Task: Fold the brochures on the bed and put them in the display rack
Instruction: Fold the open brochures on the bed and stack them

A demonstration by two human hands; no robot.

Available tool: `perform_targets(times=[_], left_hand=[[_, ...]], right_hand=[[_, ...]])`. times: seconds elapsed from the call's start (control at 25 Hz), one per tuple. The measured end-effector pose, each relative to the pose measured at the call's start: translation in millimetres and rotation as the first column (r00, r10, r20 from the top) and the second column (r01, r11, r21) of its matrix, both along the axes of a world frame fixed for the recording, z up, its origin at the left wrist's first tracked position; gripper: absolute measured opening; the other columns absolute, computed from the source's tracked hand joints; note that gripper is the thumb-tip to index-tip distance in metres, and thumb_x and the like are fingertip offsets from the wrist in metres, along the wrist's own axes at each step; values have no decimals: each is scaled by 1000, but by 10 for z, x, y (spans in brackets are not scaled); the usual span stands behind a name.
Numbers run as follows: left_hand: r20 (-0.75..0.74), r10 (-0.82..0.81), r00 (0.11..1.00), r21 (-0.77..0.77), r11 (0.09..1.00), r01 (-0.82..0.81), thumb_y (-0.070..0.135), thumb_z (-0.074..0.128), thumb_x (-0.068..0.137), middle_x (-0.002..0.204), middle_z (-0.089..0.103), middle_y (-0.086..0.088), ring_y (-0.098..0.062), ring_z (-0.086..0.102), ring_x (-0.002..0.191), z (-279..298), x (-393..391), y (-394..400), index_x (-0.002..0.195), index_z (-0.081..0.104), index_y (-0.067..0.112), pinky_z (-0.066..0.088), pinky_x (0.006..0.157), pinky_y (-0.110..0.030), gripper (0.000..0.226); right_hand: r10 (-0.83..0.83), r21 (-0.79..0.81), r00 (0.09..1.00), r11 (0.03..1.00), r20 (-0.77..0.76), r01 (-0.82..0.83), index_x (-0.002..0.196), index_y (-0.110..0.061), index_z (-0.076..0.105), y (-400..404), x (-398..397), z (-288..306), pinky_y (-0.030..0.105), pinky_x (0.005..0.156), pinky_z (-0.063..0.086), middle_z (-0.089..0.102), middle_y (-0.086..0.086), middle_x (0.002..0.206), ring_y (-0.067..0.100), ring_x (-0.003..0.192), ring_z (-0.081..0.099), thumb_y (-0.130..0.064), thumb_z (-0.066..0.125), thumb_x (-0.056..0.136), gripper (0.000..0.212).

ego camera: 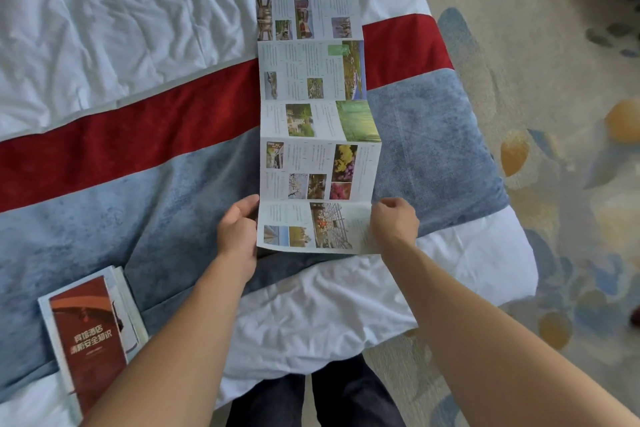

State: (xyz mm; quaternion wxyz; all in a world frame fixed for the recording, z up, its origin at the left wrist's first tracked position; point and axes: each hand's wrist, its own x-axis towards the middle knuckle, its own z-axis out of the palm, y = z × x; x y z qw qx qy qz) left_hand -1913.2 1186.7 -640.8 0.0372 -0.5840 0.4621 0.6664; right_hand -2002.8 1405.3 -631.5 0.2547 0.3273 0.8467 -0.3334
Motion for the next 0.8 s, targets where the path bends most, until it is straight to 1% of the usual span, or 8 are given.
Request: perform_targets(times=[0.12, 0.24, 0.36, 0.44, 0.52, 0.6, 0.68, 0.8], left_hand=[[-67, -213, 975, -11, 977, 213, -12, 51, 85, 136, 58, 9, -15, 60, 119, -28, -32, -12, 144, 48, 29, 53, 98, -43, 71], [-77, -364, 928, -62, 931, 360, 8, 71, 87, 128, 63, 18, -4, 62, 111, -35, -109, -2, 151, 36, 33, 53, 90, -31, 77], [45, -389, 920, -249, 888, 388, 29, 78, 83, 98, 71, 16, -3, 64, 95, -73, -219, 10, 125, 61, 31, 47, 78, -24, 46], [105, -369, 923, -350, 856, 382, 37, 75, 84, 78, 66, 9, -13, 61, 77, -71, -307, 34, 87, 65, 23, 44, 64, -28, 17], [162, -351, 922, -402, 830, 387, 39, 70, 85, 68, 60, 7, -16, 53, 65, -81, -384, 51, 71, 57, 19, 37, 55, -29, 28], [237, -332, 913, -434, 805, 406, 39, 67, 84, 64, 59, 8, -14, 52, 59, -78, -466, 52, 68, 55, 19, 34, 51, -26, 28], [295, -345, 891, -445, 776, 447, 38, 65, 84, 68, 63, 8, -15, 56, 62, -99, -533, 37, 72, 57, 19, 36, 50, -25, 24], [333, -408, 850, -490, 695, 526, 34, 67, 86, 97, 68, 4, -20, 63, 89, -113, -642, 10, 94, 59, 21, 51, 69, -35, 17]], right_hand=[[-72, -3, 997, 997, -11, 72, 83, -24, 70, 18, -197, 39, 24, 58, 38, 67, -8, 83, 8, 71, 56, -25, 49, 74, 23], [57, 1, 997, 998, 46, -57, 82, -26, 70, 56, -312, 86, 23, 52, 46, 68, -7, 81, 13, 68, 64, -21, 49, 71, 24], [79, -43, 995, 996, 63, -76, 90, -22, 68, 30, -377, 92, 42, 63, 63, 70, 2, 87, 24, 63, 72, -25, 52, 79, 20], [-90, -127, 996, 988, -14, 88, 83, -18, 64, -37, -420, 87, 44, 60, 62, 70, 6, 88, 27, 61, 73, -40, 48, 90, 29], [-325, -248, 944, 921, -58, 302, 83, -19, 62, -102, -460, 116, 38, 56, 59, 68, 2, 86, 26, 64, 74, -57, 38, 94, 46], [-448, -298, 890, 864, -83, 407, 83, -22, 62, -126, -517, 123, 38, 63, 56, 66, -3, 84, 23, 75, 73, -69, 32, 92, 56], [-351, -258, 928, 915, -122, 311, 83, -25, 64, -122, -557, 102, 35, 72, 51, 65, -7, 86, 19, 85, 66, -71, 31, 91, 57], [-91, -216, 988, 974, -128, 62, 129, -26, 61, -154, -603, 14, 28, 76, 41, 64, -14, 106, 12, 96, 60, -53, 50, 91, 48]])
